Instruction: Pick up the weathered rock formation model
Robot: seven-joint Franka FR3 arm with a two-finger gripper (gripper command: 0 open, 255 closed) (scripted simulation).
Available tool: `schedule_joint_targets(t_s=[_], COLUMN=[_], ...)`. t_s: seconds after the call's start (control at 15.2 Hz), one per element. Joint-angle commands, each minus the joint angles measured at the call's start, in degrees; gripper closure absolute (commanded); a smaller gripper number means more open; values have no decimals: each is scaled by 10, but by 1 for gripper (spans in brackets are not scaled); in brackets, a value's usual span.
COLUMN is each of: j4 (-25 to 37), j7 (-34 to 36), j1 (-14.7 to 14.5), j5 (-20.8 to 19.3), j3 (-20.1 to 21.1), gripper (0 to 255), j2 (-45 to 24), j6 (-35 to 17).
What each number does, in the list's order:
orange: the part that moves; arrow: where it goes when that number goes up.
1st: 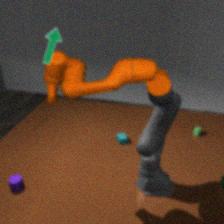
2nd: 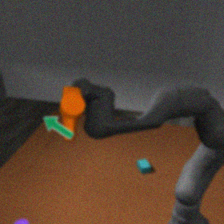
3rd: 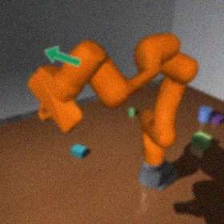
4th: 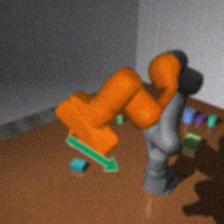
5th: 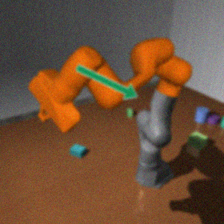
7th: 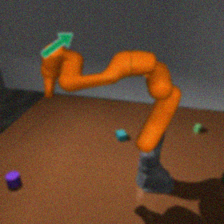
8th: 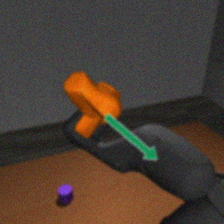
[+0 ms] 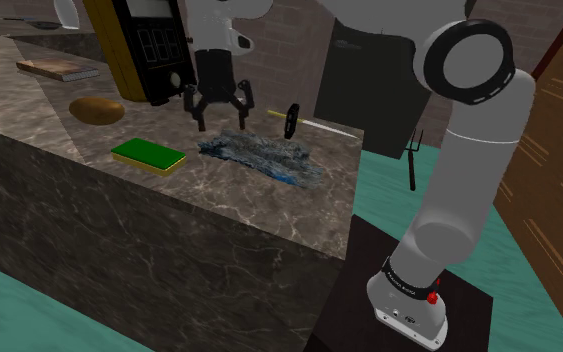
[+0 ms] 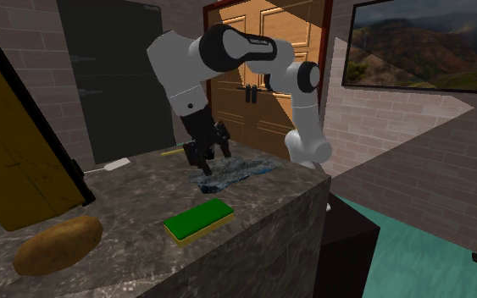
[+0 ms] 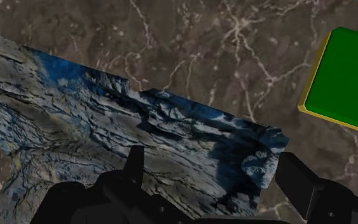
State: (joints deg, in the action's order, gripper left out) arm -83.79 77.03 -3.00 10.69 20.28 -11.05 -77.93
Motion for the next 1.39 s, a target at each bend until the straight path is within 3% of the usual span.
schedule_joint_targets(t_s=[0.0,0.13,0.73,0.79,1.32], j4=[74,116,41,40,40], j7=[46,70,53,53,53], j1=[-11,-19,-15,-15,-15], j5=[-3,-5,-4,-3,-4], j3=[0,-1,-3,-3,-3], gripper=[0,0,0,255,255], j2=[-61,-95,-83,-82,-82], j6=[16,26,-36,-36,-36])
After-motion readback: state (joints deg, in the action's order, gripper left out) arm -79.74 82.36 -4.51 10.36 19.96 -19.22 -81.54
